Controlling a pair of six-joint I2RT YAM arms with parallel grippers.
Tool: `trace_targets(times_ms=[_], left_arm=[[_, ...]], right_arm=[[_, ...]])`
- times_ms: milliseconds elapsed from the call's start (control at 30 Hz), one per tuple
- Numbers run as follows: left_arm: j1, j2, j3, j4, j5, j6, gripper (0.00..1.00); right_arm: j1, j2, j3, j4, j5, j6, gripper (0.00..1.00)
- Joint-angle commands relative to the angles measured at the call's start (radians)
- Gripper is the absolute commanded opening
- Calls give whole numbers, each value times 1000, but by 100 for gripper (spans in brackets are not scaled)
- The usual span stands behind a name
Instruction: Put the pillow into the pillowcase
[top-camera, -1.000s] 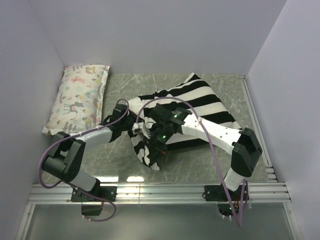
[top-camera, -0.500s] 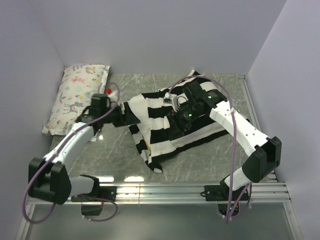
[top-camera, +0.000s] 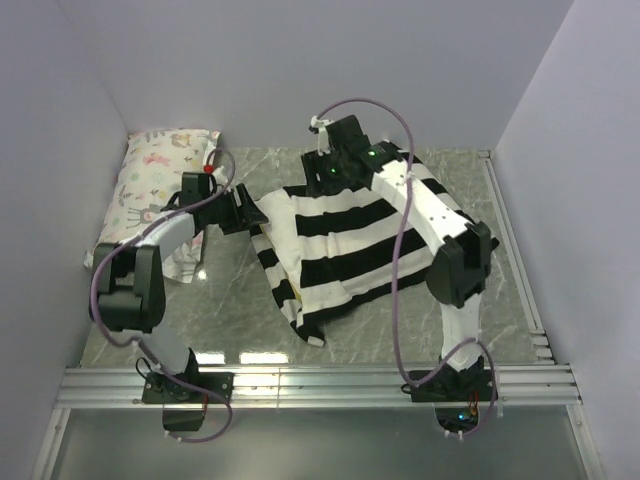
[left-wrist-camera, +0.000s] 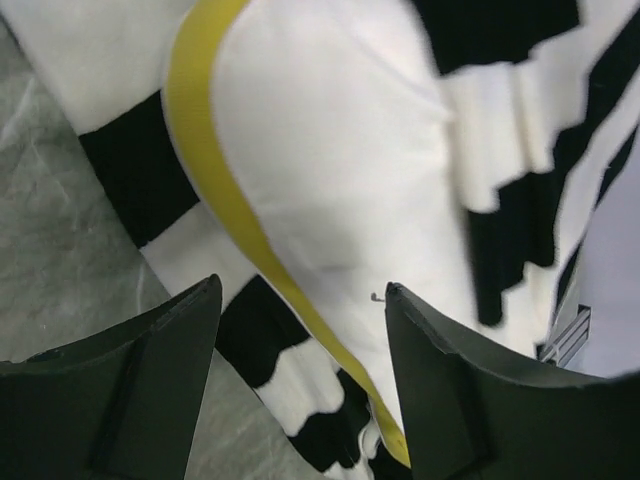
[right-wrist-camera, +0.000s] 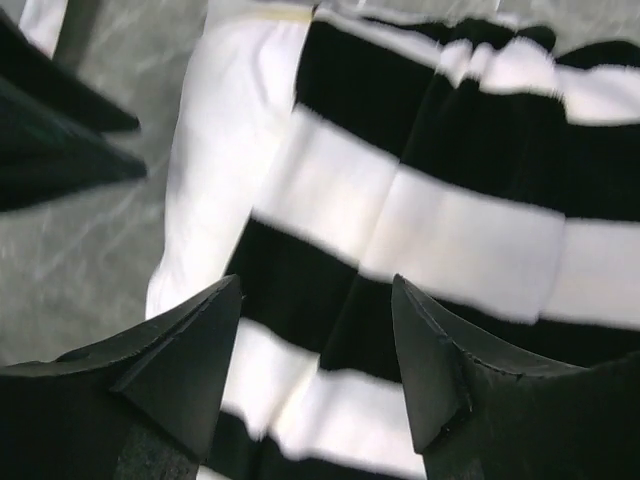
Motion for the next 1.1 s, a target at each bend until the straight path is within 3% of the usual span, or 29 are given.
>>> trace_targets(times_ms=[0, 467, 567, 600, 667, 700, 767, 800, 833, 867, 967, 1000, 1067], left_arm=[[0, 65, 44, 111, 10, -63, 71], [-12, 163, 24, 289, 53, -158, 71], [-17, 192, 42, 301, 47, -187, 67], [-17, 218, 47, 306, 45, -197, 66], [-17, 245, 50, 324, 54, -235, 63], [-20, 266, 48, 335, 76, -246, 61], [-26, 289, 42, 393, 108, -279, 45], [-30, 294, 35, 450, 195, -307, 35], [-32, 297, 12, 510, 235, -406, 21], [-38, 300, -11, 727, 287, -483, 17], [-99, 311, -70, 1162, 376, -835, 6], [-116, 320, -76, 1239, 373, -917, 4], [-130, 332, -53, 1201, 393, -933, 0]], right_arm=[[26, 115, 163, 43, 119, 72, 69], [59, 361, 270, 180, 168, 71, 64], [60, 377, 273, 203, 142, 65, 43], [59, 385, 285, 201, 135, 66, 28], [60, 385, 288, 197, 98, 62, 14], [60, 370, 285, 197, 78, 63, 0], [60, 341, 259, 194, 0, 90, 0], [63, 286, 235, 204, -110, 107, 0], [70, 252, 203, 248, -172, 130, 0], [76, 218, 142, 276, -225, 175, 0], [148, 134, 107, 326, -387, 256, 0], [184, 102, 92, 344, -422, 293, 0], [208, 33, 40, 437, -490, 390, 0]])
